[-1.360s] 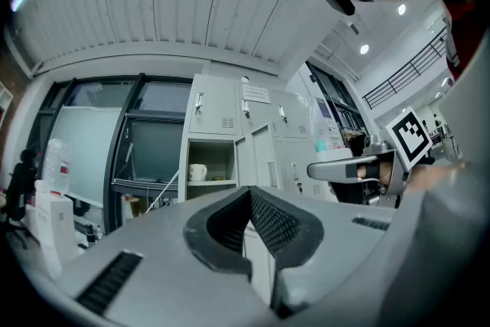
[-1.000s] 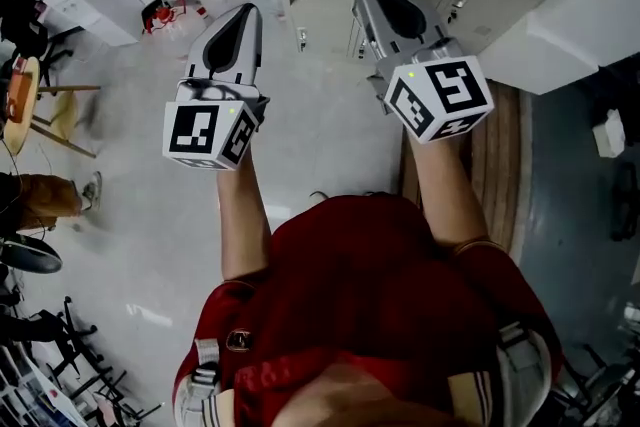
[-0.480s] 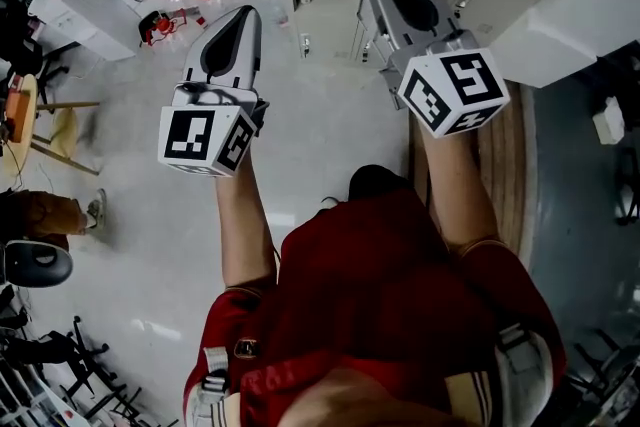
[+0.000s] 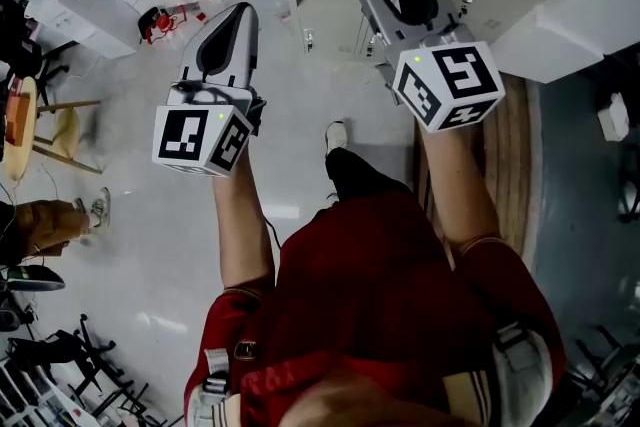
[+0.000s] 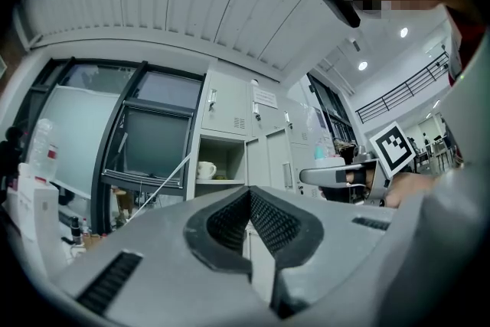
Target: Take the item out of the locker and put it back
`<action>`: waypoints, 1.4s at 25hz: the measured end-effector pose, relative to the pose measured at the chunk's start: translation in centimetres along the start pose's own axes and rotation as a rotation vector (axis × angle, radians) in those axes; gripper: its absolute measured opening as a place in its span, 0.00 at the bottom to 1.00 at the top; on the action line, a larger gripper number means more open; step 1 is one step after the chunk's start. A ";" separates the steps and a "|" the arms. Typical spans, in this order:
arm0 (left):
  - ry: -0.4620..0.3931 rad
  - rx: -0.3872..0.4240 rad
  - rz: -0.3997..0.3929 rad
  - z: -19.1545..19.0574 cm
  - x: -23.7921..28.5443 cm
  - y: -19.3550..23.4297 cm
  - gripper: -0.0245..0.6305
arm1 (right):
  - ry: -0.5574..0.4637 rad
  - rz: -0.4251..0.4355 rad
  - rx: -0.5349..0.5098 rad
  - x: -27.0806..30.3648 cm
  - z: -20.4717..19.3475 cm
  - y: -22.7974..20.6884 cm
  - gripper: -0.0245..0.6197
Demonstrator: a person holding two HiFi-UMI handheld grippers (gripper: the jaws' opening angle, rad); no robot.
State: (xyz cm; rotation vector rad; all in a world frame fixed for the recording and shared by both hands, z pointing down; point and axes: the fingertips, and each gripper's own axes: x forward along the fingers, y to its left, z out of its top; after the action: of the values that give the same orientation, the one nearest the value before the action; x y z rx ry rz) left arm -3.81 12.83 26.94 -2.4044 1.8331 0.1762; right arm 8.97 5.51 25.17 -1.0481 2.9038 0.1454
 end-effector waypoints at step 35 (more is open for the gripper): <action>0.013 0.011 -0.053 -4.0 24.2 16.6 0.05 | -0.021 -0.027 -0.010 27.7 -0.5 -15.1 0.30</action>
State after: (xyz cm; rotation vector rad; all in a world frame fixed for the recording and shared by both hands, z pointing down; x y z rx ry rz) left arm -13.34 -15.17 26.69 -2.4498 1.7687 0.1454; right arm -2.68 -23.69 22.38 -1.0806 2.8717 0.1688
